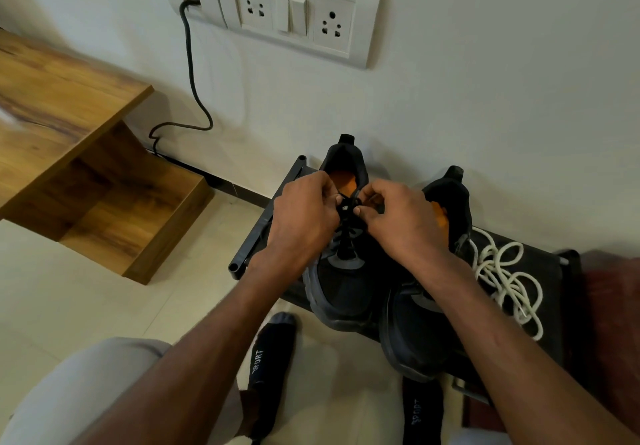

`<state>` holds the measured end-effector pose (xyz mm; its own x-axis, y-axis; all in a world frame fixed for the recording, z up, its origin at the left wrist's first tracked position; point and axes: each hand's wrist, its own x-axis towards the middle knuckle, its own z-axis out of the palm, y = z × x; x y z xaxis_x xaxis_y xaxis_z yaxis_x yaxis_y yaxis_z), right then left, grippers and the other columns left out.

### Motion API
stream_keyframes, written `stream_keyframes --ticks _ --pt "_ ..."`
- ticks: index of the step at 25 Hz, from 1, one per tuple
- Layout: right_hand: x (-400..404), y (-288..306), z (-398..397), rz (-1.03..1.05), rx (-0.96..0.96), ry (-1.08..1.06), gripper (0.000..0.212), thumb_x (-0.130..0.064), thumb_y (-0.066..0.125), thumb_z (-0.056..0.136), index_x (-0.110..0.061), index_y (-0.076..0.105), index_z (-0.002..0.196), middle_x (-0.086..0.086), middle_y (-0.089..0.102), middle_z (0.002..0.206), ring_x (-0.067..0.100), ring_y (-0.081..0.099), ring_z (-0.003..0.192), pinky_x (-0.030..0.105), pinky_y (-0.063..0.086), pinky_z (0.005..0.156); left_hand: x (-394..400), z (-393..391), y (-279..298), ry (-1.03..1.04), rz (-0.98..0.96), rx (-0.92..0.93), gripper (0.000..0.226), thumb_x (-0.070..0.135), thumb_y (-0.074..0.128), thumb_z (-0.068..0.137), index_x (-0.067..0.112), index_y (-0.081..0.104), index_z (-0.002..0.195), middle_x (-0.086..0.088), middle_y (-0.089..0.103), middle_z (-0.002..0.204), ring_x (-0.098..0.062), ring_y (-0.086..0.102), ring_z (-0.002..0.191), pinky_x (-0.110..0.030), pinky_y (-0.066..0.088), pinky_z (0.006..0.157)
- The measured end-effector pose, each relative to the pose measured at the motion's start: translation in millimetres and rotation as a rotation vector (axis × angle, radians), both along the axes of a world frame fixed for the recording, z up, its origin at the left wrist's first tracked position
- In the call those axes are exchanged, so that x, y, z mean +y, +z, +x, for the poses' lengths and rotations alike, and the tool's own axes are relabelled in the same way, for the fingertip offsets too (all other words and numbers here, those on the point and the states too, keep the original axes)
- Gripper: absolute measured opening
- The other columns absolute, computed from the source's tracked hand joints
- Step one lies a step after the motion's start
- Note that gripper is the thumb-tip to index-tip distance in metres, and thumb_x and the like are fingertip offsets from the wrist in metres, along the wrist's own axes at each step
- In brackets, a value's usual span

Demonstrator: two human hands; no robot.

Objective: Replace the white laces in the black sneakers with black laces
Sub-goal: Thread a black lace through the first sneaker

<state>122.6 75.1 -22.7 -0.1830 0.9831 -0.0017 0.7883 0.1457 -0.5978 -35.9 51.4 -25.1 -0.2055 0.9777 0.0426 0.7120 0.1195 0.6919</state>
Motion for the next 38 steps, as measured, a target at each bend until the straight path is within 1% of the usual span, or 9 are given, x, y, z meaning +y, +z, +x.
stream_keyframes --ticks 4,9,11,15,21,26,31,35,38 --pt "-1 -1 -2 0.018 -0.043 0.004 0.007 -0.034 0.073 0.097 -0.03 0.067 0.095 -0.011 0.068 0.086 0.011 0.065 0.077 0.029 0.049 0.062 -1 0 2 -0.017 -0.043 -0.017 0.004 0.026 0.069 0.097 0.024 0.067 0.096 0.01 0.065 0.089 -0.005 0.062 0.077 -0.021 0.044 0.062" --pt "-4 -4 -5 0.141 -0.097 0.017 0.005 -0.023 0.062 0.103 -0.022 0.058 0.102 -0.006 0.065 0.088 0.014 0.059 0.072 0.023 0.033 0.053 -3 1 1 -0.021 -0.04 0.018 0.007 0.018 0.067 0.098 0.02 0.066 0.091 0.007 0.065 0.083 -0.009 0.062 0.073 -0.03 0.052 0.066" --pt "-7 -5 -7 0.179 -0.122 0.032 0.004 -0.02 0.06 0.104 -0.021 0.056 0.105 -0.005 0.064 0.086 0.016 0.06 0.072 0.025 0.034 0.052 -3 1 2 -0.01 -0.038 0.028 0.011 0.013 0.062 0.099 0.019 0.064 0.09 0.007 0.063 0.08 -0.008 0.06 0.07 -0.029 0.047 0.064" --pt "-7 -5 -7 0.159 -0.091 0.028 0.004 -0.024 0.06 0.105 -0.021 0.057 0.106 -0.006 0.064 0.088 0.015 0.059 0.075 0.027 0.04 0.055 -2 0 1 -0.001 -0.058 -0.076 0.017 0.007 0.059 0.098 0.021 0.061 0.088 0.005 0.066 0.083 -0.016 0.068 0.071 -0.045 0.061 0.071" --pt "0 0 1 0.053 -0.017 -0.004 0.021 -0.008 0.062 0.099 -0.025 0.061 0.113 -0.005 0.062 0.104 0.013 0.062 0.087 0.031 0.05 0.068 1 -7 -1 0.007 -0.118 -0.027 0.025 0.004 0.06 0.095 0.019 0.059 0.115 -0.001 0.054 0.113 -0.015 0.056 0.093 -0.028 0.048 0.071" --pt "1 -5 -3 -0.014 -0.015 -0.018 0.024 -0.015 0.076 0.091 -0.029 0.059 0.102 -0.009 0.065 0.092 0.014 0.064 0.084 0.036 0.055 0.07 0 -3 -11 -0.012 -0.151 0.067 0.009 0.016 0.066 0.098 0.015 0.058 0.096 -0.002 0.062 0.094 -0.019 0.061 0.085 -0.042 0.056 0.077" --pt "2 0 -6 -0.064 0.014 -0.074 0.014 -0.014 0.067 0.098 -0.026 0.062 0.101 -0.006 0.066 0.09 0.012 0.065 0.081 0.027 0.051 0.066 1 -4 -4 0.002 -0.16 -0.004 0.007 0.017 0.049 0.107 0.012 0.05 0.111 -0.001 0.059 0.089 -0.017 0.058 0.077 -0.034 0.046 0.066" --pt "0 12 -4 -0.081 -0.006 -0.096 0.014 -0.013 0.059 0.103 -0.018 0.071 0.097 -0.007 0.066 0.088 0.002 0.061 0.073 0.012 0.042 0.055 0 -9 -6 -0.028 -0.17 0.017 0.013 0.024 0.059 0.104 0.017 0.058 0.093 -0.001 0.063 0.084 -0.019 0.062 0.076 -0.035 0.049 0.062" --pt "1 21 2 0.003 -0.116 -0.22 0.018 -0.006 0.057 0.098 -0.005 0.072 0.088 0.006 0.072 0.087 0.019 0.065 0.069 0.031 0.057 0.061 0 -18 -3 0.069 -0.17 0.114 0.013 0.019 0.059 0.099 0.016 0.057 0.087 -0.004 0.061 0.086 -0.021 0.057 0.074 -0.034 0.039 0.06"
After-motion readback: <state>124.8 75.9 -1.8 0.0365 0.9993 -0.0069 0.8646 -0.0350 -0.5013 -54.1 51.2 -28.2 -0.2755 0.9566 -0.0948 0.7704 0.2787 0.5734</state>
